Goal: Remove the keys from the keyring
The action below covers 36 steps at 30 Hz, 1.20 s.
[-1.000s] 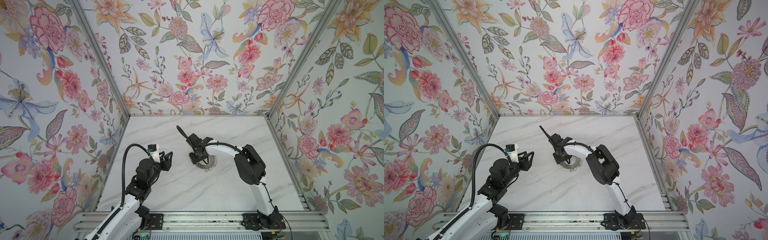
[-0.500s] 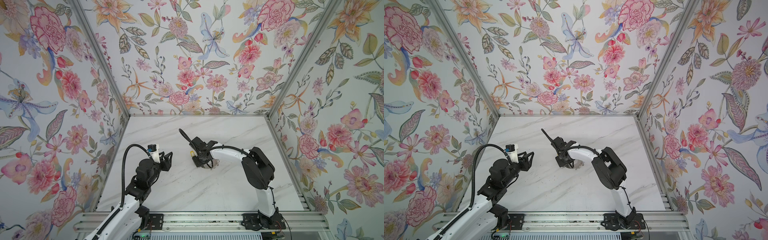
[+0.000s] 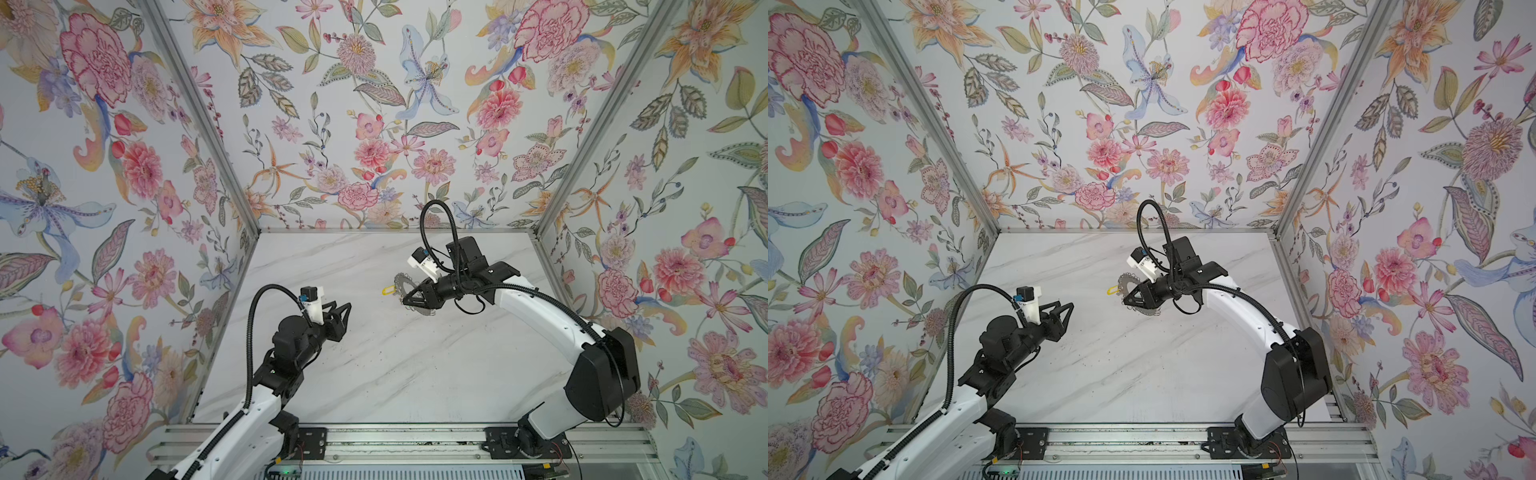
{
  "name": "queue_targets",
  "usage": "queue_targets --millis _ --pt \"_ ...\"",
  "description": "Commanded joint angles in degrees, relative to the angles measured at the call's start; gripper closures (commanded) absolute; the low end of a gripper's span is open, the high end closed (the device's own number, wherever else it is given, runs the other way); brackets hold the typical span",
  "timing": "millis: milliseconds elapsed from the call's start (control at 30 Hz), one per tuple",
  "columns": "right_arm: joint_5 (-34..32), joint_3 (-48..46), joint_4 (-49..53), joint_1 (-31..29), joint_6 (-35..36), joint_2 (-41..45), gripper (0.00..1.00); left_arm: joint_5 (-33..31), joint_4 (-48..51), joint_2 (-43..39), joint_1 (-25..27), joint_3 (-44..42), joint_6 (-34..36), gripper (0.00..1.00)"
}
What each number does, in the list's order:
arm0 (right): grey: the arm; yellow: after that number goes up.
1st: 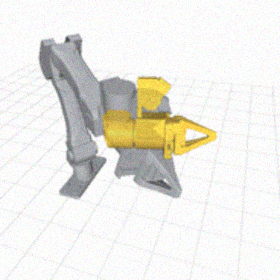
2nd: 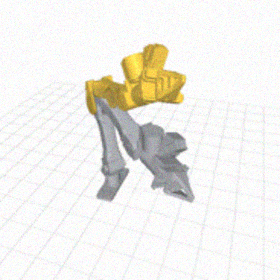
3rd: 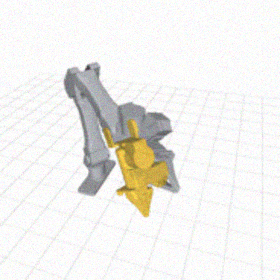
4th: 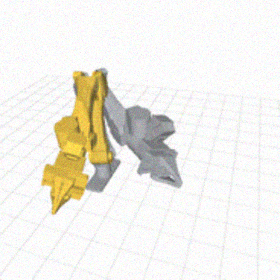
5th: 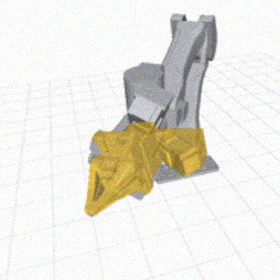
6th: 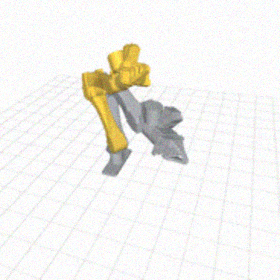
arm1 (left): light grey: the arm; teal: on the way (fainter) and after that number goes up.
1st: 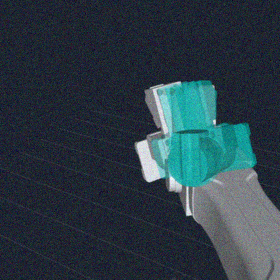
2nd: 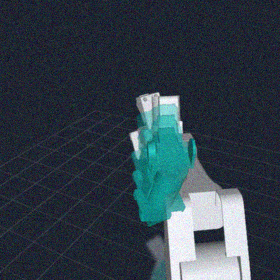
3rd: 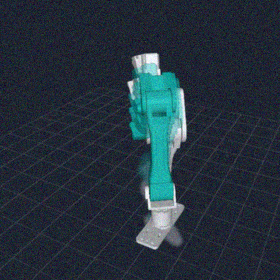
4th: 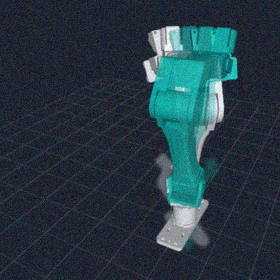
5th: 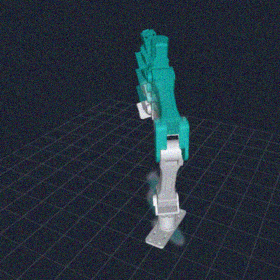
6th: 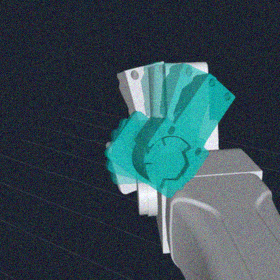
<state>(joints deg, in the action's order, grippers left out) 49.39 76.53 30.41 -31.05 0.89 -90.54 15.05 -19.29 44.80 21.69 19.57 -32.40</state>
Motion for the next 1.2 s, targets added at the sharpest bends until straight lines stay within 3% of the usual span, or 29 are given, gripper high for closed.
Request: queue_targets --millis 0,167,400,1167 --pt "15.23 -0.22 -1.88 0.78 2.81 1.15 0.8 7.1 -7.05 1.03 -0.4 0.67 -0.21 0.51" --pt "25.34 0.29 -1.87 2.85 2.72 1.75 0.81 10.85 -11.29 1.48 0.73 1.5 -0.07 0.53" --pt "32.7 0.18 -1.91 3.52 3.11 2.48 0.81 12.63 -16.92 1.5 5.13 1.36 0.82 0.57" --pt "38.78 -0.16 -1.98 2.57 3.56 3.49 0.81 12.91 -21.57 9.62 15.48 8.95 3.65 0.58"
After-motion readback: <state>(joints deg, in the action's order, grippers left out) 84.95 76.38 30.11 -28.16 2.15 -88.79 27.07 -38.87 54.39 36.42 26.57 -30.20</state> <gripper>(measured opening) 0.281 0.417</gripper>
